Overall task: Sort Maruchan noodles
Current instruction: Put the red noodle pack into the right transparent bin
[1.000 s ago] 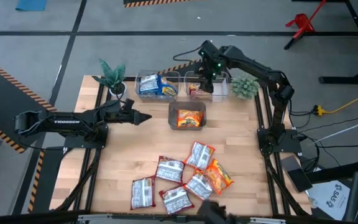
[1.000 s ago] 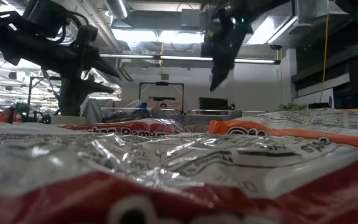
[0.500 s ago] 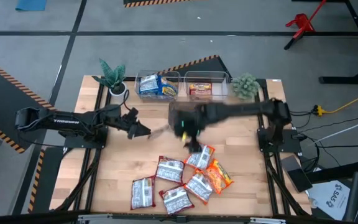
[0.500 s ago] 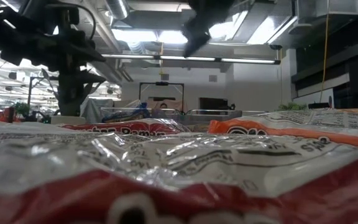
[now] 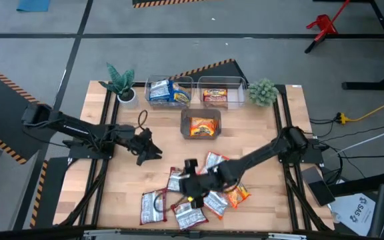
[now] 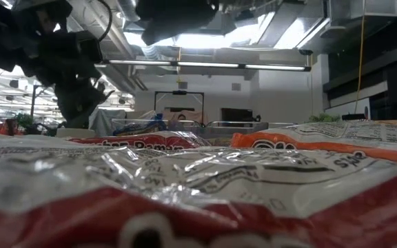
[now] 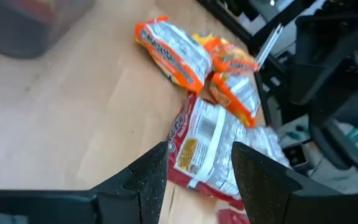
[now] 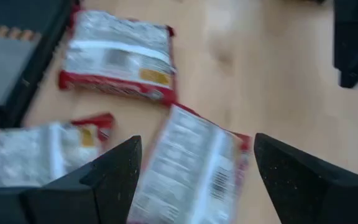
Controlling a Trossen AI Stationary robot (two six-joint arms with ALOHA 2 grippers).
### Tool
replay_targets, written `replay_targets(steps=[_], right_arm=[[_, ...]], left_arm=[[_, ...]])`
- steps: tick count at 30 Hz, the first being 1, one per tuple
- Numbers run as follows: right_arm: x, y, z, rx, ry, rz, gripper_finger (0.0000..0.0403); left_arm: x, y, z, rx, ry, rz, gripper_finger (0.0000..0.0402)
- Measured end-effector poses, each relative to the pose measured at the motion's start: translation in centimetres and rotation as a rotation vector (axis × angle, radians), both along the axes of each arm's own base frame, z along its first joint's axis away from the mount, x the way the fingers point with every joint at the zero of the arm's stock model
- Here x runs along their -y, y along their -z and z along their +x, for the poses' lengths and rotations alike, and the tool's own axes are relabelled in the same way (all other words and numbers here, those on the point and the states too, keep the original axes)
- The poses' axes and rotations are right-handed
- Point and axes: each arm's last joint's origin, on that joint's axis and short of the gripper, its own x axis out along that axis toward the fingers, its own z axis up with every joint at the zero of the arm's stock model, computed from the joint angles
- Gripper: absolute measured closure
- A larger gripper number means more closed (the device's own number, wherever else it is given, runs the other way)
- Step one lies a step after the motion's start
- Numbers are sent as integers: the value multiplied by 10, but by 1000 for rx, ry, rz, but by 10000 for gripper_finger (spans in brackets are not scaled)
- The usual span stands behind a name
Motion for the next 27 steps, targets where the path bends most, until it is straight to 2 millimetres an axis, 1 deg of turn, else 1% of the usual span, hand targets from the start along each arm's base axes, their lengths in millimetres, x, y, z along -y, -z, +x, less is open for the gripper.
replay_targets(steps=[6, 10, 14, 17, 20, 24, 27], right_arm=[[-20, 21, -2, -27, 44, 38, 110], [-29, 33, -2, -35, 78, 56, 110], [-36, 46, 0, -32, 99, 44, 110], [-40, 56, 2, -10, 131, 16, 110], [-39, 63, 3, -7, 162, -30, 110], [-37, 63, 4, 2, 175, -39, 110], [-37, 63, 4, 6, 181, -45, 110]], left_arm=[[13, 10, 13, 28, -5, 42, 230], [19, 23, 22, 15, 1, 41, 230], [29, 35, 34, -41, 43, 56, 230], [36, 40, 46, -68, 70, 84, 230], [40, 44, 56, -86, 70, 98, 230], [43, 47, 66, -100, 73, 103, 230], [46, 49, 72, -102, 108, 114, 230]])
